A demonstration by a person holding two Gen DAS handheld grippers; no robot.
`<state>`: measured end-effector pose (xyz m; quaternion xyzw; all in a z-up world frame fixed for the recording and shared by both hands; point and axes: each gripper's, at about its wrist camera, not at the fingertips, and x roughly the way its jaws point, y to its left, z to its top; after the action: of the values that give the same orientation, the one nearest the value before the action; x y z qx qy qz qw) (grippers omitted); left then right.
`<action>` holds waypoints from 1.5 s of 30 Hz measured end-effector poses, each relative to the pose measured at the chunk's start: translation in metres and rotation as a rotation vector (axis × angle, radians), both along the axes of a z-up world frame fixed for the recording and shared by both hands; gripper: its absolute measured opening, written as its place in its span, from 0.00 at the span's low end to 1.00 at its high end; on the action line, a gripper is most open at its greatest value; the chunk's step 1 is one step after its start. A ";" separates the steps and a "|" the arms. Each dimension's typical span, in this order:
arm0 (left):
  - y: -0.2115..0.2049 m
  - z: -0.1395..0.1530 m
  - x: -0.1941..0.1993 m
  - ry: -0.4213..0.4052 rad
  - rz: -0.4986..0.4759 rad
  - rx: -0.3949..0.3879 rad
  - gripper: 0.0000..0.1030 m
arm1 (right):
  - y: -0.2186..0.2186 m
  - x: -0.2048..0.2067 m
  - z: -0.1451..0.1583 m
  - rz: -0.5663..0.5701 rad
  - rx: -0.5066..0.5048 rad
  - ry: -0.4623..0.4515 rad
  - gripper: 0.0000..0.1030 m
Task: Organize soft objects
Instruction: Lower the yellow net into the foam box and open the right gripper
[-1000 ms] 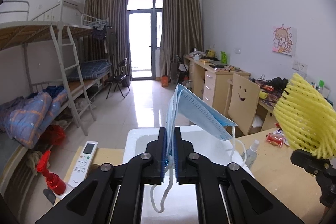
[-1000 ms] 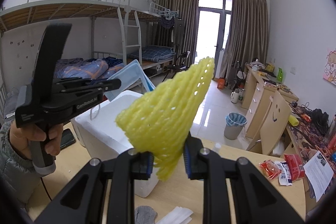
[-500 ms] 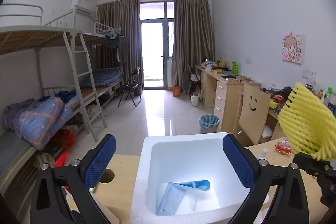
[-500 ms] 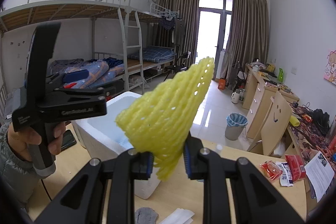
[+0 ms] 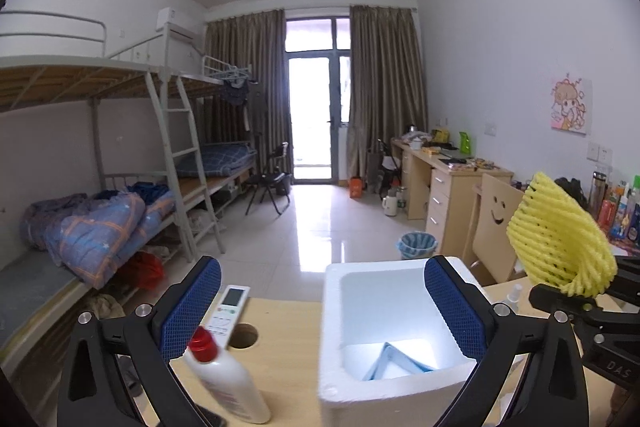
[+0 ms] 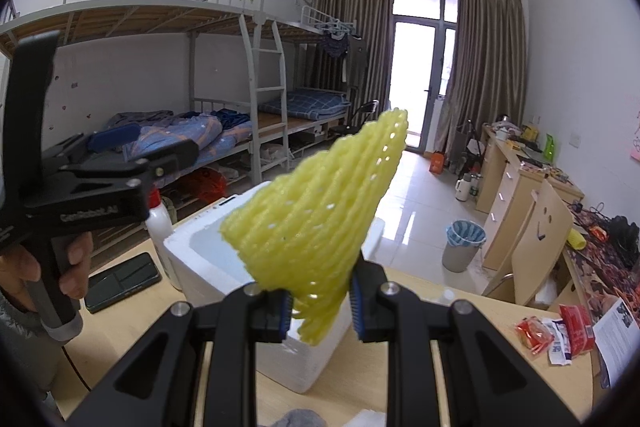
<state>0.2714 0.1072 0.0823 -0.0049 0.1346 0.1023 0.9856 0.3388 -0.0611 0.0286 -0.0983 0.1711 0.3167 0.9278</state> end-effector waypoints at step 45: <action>0.034 -0.011 -0.033 -0.025 0.071 0.024 0.99 | 0.060 0.027 -0.012 0.027 -0.048 0.026 0.88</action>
<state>0.2386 0.1413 0.0712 0.0009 0.1209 0.1388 0.9829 0.3655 -0.0015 0.0163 -0.1187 0.1894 0.3265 0.9184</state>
